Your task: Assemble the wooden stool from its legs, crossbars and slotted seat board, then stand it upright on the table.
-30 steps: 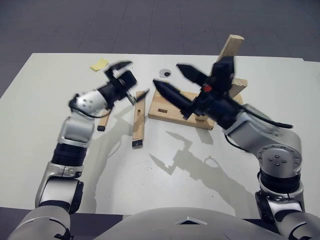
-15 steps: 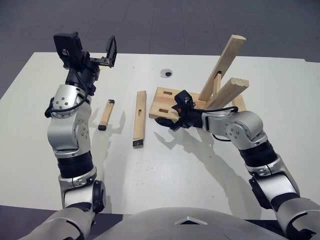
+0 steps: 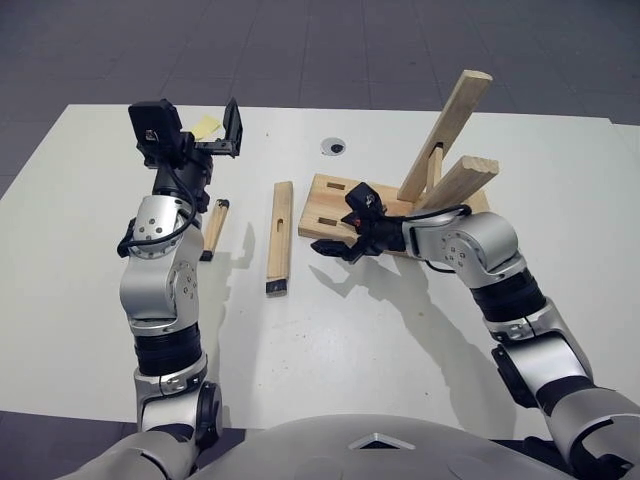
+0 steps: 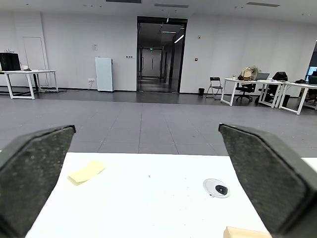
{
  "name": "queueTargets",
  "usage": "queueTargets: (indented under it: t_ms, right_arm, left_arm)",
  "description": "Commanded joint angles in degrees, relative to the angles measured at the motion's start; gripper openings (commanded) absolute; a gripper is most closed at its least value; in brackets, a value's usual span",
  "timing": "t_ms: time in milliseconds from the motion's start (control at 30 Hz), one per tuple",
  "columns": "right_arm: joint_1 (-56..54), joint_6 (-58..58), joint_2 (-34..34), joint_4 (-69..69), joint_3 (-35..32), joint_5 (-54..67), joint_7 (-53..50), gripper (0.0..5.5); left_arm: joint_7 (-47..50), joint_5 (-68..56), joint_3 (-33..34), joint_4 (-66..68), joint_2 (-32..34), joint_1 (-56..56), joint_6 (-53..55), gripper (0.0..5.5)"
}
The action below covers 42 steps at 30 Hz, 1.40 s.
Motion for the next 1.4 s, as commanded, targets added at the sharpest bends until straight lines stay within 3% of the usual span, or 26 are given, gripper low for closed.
queueTargets:
  t_ms: [33,133,333,500,733,1000,1400]
  right_arm:
    - [-1.71,0.07,2.63,3.25,1.62,-3.90,-0.26,5.36]
    - [-0.06,2.25,-0.12,-0.61,-0.24,-3.86,1.20,5.36]
    - [0.35,2.39,-14.23,-7.36,-1.24,-5.35,10.26,5.36]
    - [-1.98,0.48,-18.51,-7.81,-0.96,-7.33,15.68,5.36]
    - [2.67,3.59,-13.03,-16.14,-3.47,-3.62,14.09,5.36]
    - [5.92,2.97,-3.10,-11.27,1.18,-6.79,8.27,5.36]
    - [3.69,2.11,-3.28,-7.25,4.24,-12.38,7.48,5.36]
  left_arm:
    - [1.23,0.83,-1.24,0.60,-1.35,0.87,-0.01,5.40]
    - [1.91,1.57,-1.70,1.21,-1.48,0.85,0.05,5.40]
    - [2.04,2.14,-1.39,1.06,-1.23,1.72,-0.30,5.40]
    - [1.69,2.61,-1.49,1.43,-0.59,1.98,-0.46,5.40]
    - [1.18,2.42,-2.18,1.79,-0.47,0.26,0.06,5.40]
    - [0.67,2.59,-3.72,3.15,-1.09,-1.22,-0.18,5.40]
    - [1.32,3.13,-4.04,3.95,-1.36,-1.40,-0.68,5.40]
